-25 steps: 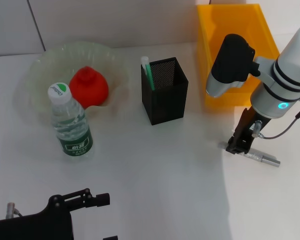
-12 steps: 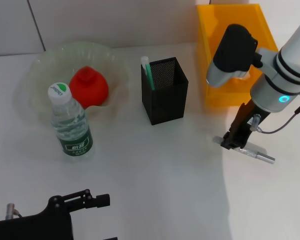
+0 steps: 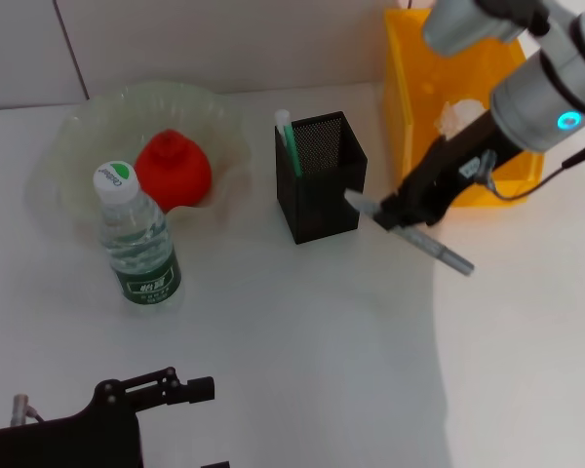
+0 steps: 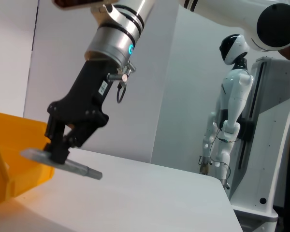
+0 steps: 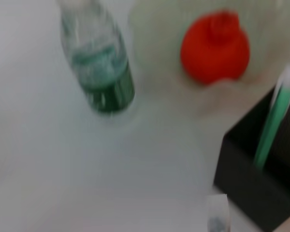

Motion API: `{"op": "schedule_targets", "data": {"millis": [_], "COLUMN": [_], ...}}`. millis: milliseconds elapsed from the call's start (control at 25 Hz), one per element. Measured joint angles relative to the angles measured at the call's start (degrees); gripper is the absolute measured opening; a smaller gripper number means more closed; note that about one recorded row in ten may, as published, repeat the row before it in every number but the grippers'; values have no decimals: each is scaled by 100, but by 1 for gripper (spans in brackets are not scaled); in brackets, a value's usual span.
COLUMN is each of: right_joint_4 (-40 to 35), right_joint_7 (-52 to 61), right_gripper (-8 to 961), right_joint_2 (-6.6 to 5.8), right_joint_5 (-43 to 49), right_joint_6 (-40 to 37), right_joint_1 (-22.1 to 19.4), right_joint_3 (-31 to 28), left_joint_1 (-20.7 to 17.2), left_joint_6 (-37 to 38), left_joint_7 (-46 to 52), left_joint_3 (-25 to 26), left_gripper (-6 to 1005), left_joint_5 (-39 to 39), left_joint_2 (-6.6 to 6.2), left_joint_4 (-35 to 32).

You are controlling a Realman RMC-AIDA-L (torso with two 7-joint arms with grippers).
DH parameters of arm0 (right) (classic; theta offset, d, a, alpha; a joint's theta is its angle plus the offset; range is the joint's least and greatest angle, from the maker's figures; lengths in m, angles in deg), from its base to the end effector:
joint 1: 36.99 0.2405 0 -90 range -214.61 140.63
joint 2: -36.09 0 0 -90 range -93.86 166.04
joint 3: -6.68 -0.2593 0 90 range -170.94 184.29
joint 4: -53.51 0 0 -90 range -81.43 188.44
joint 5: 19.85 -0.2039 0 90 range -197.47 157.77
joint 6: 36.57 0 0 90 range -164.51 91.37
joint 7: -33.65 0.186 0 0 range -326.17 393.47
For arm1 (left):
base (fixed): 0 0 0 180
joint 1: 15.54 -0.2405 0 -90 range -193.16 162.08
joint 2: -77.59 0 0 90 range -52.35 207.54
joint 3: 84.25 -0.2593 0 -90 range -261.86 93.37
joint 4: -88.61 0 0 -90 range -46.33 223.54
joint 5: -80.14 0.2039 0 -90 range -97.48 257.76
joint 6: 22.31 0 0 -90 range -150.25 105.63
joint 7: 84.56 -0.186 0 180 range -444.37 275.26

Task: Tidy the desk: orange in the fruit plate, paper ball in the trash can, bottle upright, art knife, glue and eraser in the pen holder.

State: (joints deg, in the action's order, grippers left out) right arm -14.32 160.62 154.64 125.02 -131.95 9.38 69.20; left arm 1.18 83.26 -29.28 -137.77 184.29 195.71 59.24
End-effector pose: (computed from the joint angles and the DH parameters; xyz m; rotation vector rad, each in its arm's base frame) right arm 0.1614 0.3892 -0.0203 -2.8265 0.6592 -0.3371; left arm -0.2591 0.2170 -0.0587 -2.9054 -0.3360 -1.0174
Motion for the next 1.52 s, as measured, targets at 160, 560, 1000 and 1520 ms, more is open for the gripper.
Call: {"op": "schedule_targets", "data": {"millis": [160,560,1000,1520], "right_joint_4": [-818,-834,627,2367], "right_joint_7": [-12,-1178,-3272,-6025], "right_gripper": [129,126,126,125], "right_joint_2": [36,61,85,103], "right_joint_5": [-441,-3003,-4541,-6128], "right_joint_6": [216,2021,2467,2492], "right_joint_1": [-141,-1035,-1316,-1459], "right_joint_3": [-559,-494,-508,-426], "left_joint_1": [13,15,20,27], "left_joint_6": [0,-1,-1,-10], "left_joint_7": [0,-8,-18,35], "left_joint_3": [0,-9,-9,14], "left_gripper": [783,783,783,783], "left_joint_5": [0,9,9,9], "left_joint_2": [0,-9,-2,-7], "left_joint_4": [-3,-18,-14,-9]}}
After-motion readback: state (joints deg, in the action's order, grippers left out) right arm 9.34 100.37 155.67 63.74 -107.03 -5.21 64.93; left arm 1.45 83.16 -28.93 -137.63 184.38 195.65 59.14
